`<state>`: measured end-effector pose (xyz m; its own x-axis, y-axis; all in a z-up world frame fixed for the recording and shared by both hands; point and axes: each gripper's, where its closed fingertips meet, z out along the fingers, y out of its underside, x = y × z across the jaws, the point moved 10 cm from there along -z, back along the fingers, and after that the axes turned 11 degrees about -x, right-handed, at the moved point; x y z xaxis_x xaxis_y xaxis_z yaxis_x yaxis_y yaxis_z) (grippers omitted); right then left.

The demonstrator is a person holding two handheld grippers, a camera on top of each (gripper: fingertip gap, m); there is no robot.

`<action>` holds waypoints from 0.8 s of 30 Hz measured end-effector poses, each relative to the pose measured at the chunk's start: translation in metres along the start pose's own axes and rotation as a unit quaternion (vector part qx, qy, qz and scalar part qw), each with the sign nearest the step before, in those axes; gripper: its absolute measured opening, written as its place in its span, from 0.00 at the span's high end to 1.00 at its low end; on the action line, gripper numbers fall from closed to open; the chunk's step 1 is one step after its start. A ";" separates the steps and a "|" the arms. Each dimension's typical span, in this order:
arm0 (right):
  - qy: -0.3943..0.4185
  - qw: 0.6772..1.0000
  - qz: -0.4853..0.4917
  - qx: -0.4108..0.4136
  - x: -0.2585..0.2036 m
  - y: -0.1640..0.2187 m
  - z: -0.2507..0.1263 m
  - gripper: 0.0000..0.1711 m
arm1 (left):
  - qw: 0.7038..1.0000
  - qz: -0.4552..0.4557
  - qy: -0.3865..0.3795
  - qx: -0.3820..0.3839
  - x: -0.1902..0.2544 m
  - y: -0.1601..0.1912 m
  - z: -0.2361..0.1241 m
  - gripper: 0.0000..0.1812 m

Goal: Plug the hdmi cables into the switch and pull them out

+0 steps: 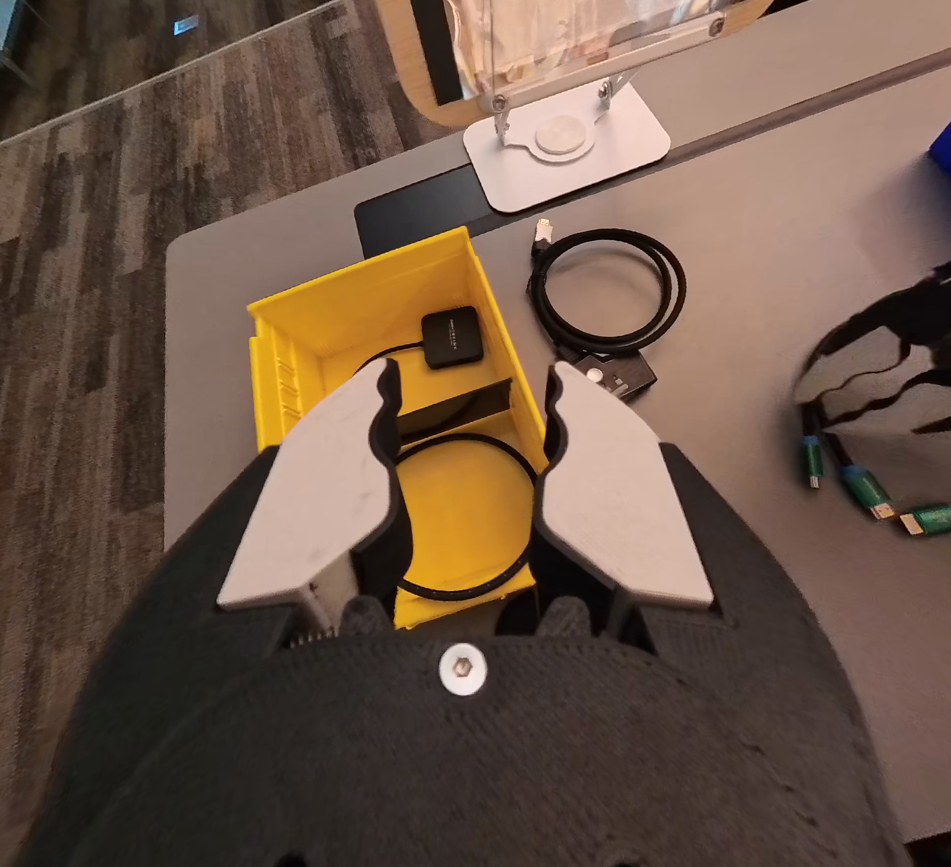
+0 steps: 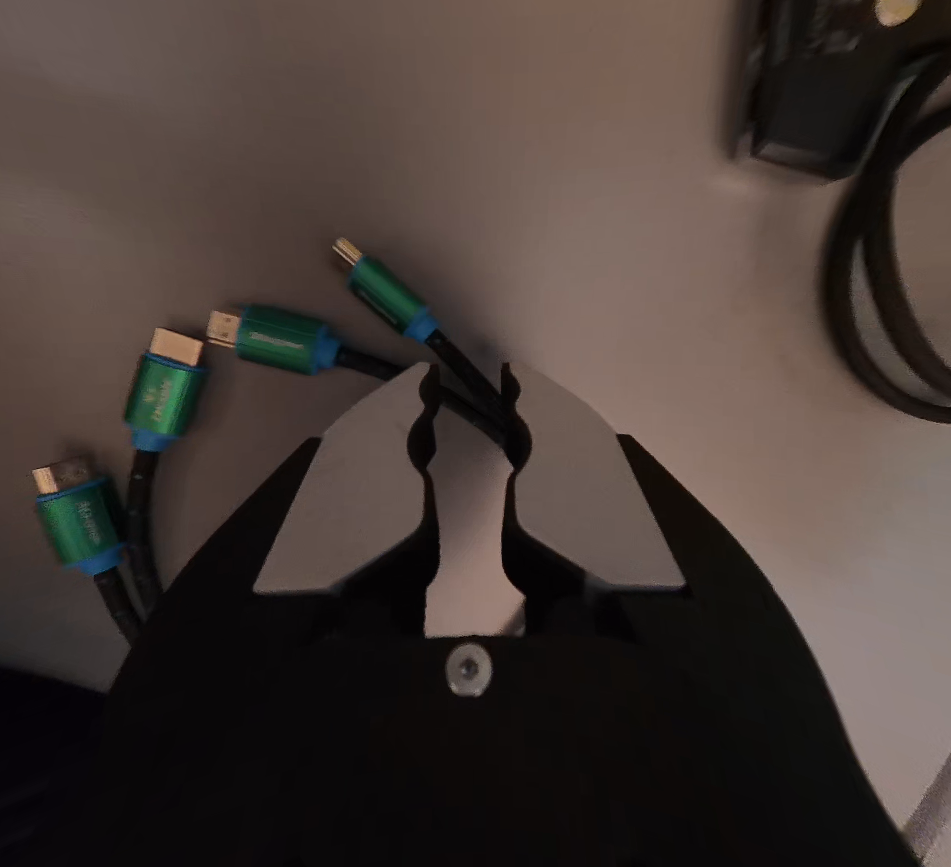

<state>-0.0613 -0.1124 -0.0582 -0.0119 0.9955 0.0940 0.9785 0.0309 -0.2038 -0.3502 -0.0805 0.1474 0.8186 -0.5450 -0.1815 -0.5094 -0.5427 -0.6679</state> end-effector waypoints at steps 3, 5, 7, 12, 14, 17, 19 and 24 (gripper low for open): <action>-0.044 0.999 0.010 0.000 0.003 -0.006 0.009 0.88 | 1.000 0.030 0.002 -0.004 0.014 -0.003 0.002 0.70; -0.054 0.998 0.017 -0.009 0.008 -0.008 0.009 0.90 | 0.999 0.038 -0.002 -0.008 0.022 -0.005 0.005 0.71; -0.056 0.998 0.008 -0.021 0.008 -0.008 0.008 0.91 | 0.999 0.038 -0.018 -0.013 0.027 -0.009 0.010 0.73; 0.036 0.999 0.006 0.007 -0.006 -0.007 -0.018 0.94 | 0.994 0.064 0.086 0.036 0.052 -0.024 0.018 0.72; 0.102 0.995 0.003 0.013 -0.013 -0.006 -0.044 0.95 | 0.984 0.066 0.152 0.069 0.064 -0.031 0.019 0.72; 0.209 0.977 0.005 0.033 -0.030 -0.009 -0.092 0.96 | 0.961 0.068 0.250 0.099 0.082 -0.038 0.024 0.74; 0.288 0.957 0.004 0.037 -0.043 -0.013 -0.121 0.96 | 0.940 0.070 0.319 0.099 0.096 -0.040 0.030 0.74; 0.493 0.869 0.009 0.027 -0.074 -0.021 -0.178 0.95 | 0.873 0.059 0.475 0.094 0.123 -0.041 0.041 0.71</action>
<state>-0.0447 -0.2025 0.1130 0.2127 0.4353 0.8748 0.9650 0.0468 -0.2579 -0.2178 -0.0983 0.1229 0.1275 -0.9226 0.3641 -0.4502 -0.3809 -0.8076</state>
